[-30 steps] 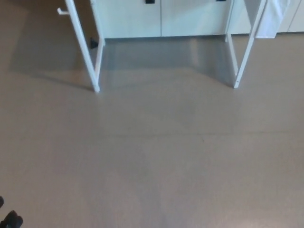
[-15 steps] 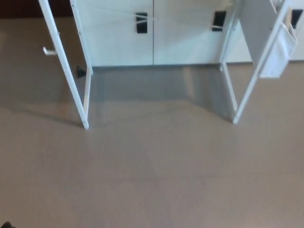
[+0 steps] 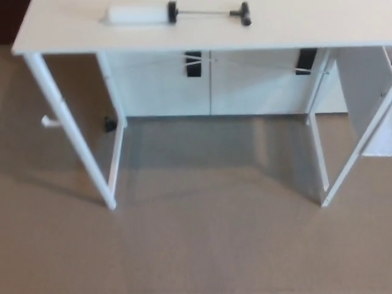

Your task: The robot walks towards a desk on which an air pump is kept in the middle. It lifts it up and holds it with its left hand and uses its right hand to compress it by pushing its handle inwards.

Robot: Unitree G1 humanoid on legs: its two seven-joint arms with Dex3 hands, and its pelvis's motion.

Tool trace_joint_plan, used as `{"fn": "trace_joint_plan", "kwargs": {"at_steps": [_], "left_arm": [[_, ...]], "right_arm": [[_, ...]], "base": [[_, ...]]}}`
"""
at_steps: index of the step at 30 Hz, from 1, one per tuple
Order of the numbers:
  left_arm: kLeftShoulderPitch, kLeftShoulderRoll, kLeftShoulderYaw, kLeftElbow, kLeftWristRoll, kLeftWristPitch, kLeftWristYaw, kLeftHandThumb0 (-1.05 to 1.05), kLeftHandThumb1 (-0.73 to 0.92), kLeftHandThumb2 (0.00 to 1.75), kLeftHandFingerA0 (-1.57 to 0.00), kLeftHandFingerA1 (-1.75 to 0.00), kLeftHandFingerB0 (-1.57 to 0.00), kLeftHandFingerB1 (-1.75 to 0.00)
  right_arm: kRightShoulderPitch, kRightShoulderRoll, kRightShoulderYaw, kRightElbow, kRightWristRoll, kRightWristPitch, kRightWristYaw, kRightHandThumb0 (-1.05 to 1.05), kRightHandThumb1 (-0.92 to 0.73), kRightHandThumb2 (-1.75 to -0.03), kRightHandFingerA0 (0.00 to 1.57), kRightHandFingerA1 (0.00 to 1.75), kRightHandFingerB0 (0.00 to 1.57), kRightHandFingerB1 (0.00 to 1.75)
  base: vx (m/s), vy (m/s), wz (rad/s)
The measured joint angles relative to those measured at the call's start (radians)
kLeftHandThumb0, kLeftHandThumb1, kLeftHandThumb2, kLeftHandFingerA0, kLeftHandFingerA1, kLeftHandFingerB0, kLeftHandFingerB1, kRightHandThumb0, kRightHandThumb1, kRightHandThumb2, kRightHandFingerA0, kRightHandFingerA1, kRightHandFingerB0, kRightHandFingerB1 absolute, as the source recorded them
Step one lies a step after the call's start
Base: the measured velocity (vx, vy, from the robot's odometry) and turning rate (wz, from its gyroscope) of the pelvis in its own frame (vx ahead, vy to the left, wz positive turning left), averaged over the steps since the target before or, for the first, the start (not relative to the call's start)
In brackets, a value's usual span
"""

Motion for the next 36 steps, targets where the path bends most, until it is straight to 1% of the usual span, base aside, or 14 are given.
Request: {"fn": "trace_joint_plan", "kwargs": {"at_steps": [2,3,6,9,11,15,16,20,21,24,26,28,31,36], "left_arm": [[0.004,0.001,-0.009,-0.006,0.001,-0.007,-0.011,-0.20,0.77,0.62,-0.40,-0.42,-0.27,-0.34],[0.003,0.000,-0.010,-0.005,0.002,-0.006,-0.010,-0.20,0.78,0.62,-0.37,-0.41,-0.26,-0.34],[-0.017,0.006,-0.014,-0.014,0.002,-0.014,-0.016,-0.21,0.78,0.64,-0.37,-0.42,-0.26,-0.35],[-0.023,0.013,-0.016,-0.019,0.002,-0.022,-0.021,-0.20,0.79,0.63,-0.36,-0.41,-0.28,-0.35],[-0.023,0.012,-0.018,-0.020,0.002,-0.026,-0.023,-0.21,0.75,0.61,-0.36,-0.41,-0.27,-0.35],[-0.020,0.012,-0.019,-0.028,0.001,-0.026,-0.026,-0.21,0.73,0.61,-0.37,-0.42,-0.28,-0.35],[-0.019,0.011,-0.019,-0.039,0.001,-0.026,-0.026,-0.19,0.77,0.62,-0.41,-0.42,-0.30,-0.35],[-0.014,-0.006,-0.026,-0.104,-0.004,-0.019,-0.025,-0.20,0.78,0.62,-0.40,-0.42,-0.28,-0.34],[-0.014,-0.009,-0.027,-0.118,-0.004,-0.015,-0.024,-0.22,0.80,0.65,-0.38,-0.41,-0.28,-0.35],[-0.013,-0.011,-0.027,-0.143,-0.005,-0.005,-0.021,-0.21,0.80,0.65,-0.39,-0.41,-0.30,-0.36],[-0.016,-0.011,-0.026,-0.150,-0.005,0.002,-0.017,-0.19,0.80,0.63,-0.40,-0.42,-0.31,-0.36],[-0.018,-0.011,-0.023,-0.157,-0.006,0.013,-0.008,-0.19,0.79,0.63,-0.40,-0.42,-0.30,-0.36],[-0.019,-0.012,-0.022,-0.170,-0.008,0.026,-0.002,-0.20,0.80,0.63,-0.43,-0.42,-0.31,-0.35],[-0.033,-0.004,-0.021,-0.180,-0.008,0.040,0.009,-0.19,0.80,0.63,-0.40,-0.41,-0.28,-0.35]], "right_arm": [[0.003,-0.001,-0.003,0.018,0.000,-0.009,0.000,-0.30,-0.67,-0.59,0.73,0.50,0.50,0.42],[0.002,-0.001,-0.002,0.018,0.000,-0.011,0.000,-0.32,-0.66,-0.59,0.74,0.50,0.50,0.41],[-0.013,0.001,0.003,0.020,-0.001,-0.023,0.002,-0.32,-0.66,-0.59,0.76,0.51,0.51,0.41],[-0.016,0.001,0.009,0.029,-0.002,-0.035,0.002,-0.30,-0.70,-0.60,0.76,0.52,0.51,0.42],[-0.015,0.001,0.013,0.025,-0.002,-0.037,-0.001,-0.31,-0.68,-0.60,0.75,0.51,0.50,0.41],[-0.023,0.001,0.015,0.028,-0.002,-0.040,-0.002,-0.31,-0.67,-0.59,0.74,0.50,0.50,0.41],[-0.030,0.001,0.015,0.037,-0.002,-0.042,-0.001,-0.30,-0.70,-0.60,0.72,0.51,0.50,0.43],[-0.055,-0.005,0.015,0.060,-0.001,-0.054,0.000,-0.31,-0.70,-0.60,0.72,0.51,0.51,0.42],[-0.058,-0.009,0.014,0.061,-0.001,-0.058,-0.001,-0.30,-0.69,-0.60,0.73,0.50,0.52,0.42],[-0.066,-0.012,0.011,0.065,0.000,-0.067,0.000,-0.30,-0.70,-0.60,0.73,0.51,0.51,0.42],[-0.069,-0.012,0.009,0.068,0.001,-0.068,0.000,-0.29,-0.73,-0.61,0.72,0.50,0.51,0.42],[-0.071,-0.012,0.008,0.069,0.002,-0.068,-0.001,-0.29,-0.69,-0.60,0.72,0.48,0.51,0.41],[-0.068,-0.011,0.012,0.061,0.000,-0.068,-0.005,-0.29,-0.71,-0.61,0.74,0.50,0.53,0.42],[-0.081,-0.002,0.012,0.072,0.001,-0.068,-0.010,-0.31,-0.70,-0.60,0.73,0.50,0.52,0.42]], "base": [[0.44,0.127,-0.40],[0.56,0.195,-0.55],[0.50,0.177,-0.21],[0.49,0.178,-0.01],[0.47,0.169,0.07],[0.19,0.030,0.07],[0.10,-0.027,0.14],[0.23,-0.133,0.17],[0.19,-0.410,-0.15],[0.13,-0.186,-0.03],[0.05,-0.001,-0.06],[0.13,0.055,-0.20],[0.13,0.076,-0.14],[0.16,0.147,-0.05]]}}
